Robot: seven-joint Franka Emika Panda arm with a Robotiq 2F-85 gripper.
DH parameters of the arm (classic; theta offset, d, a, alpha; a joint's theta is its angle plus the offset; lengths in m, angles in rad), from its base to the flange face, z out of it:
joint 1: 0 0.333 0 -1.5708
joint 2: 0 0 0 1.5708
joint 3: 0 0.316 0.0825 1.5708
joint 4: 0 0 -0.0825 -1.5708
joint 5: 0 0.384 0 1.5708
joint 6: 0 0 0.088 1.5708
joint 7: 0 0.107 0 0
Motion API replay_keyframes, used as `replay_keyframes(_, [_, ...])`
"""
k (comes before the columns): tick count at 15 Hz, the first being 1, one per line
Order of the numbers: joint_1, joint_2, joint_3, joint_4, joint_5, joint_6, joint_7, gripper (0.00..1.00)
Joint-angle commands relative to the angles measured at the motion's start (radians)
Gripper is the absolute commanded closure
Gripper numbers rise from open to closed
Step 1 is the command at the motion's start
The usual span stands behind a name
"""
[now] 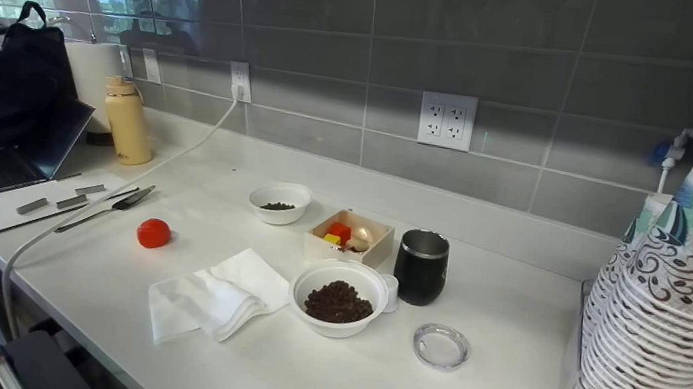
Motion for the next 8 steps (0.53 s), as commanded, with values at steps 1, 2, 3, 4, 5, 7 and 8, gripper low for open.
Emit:
replay_keyframes(1, [-0.037,-0.008,0.005,-0.012,-0.015,-0.008,0.003,0.00])
replay_keyframes(2, [-0.037,-0.007,0.006,-0.014,-0.011,-0.007,-0.001,0.00])
replay_keyframes(3, [-0.022,-0.006,0.003,-0.012,0.000,-0.011,-0.015,0.00])
replay_keyframes(4, [0.004,-0.006,-0.002,-0.009,0.013,-0.015,-0.035,0.00])
replay_keyframes(5, [0.042,-0.003,-0.011,0.000,0.029,-0.012,-0.069,0.00])
replay_keyframes(7, [0.137,0.012,-0.037,0.025,0.062,-0.012,-0.144,0.00])
replay_keyframes(8, [0.174,0.020,-0.045,0.039,0.077,-0.023,-0.170,0.00])
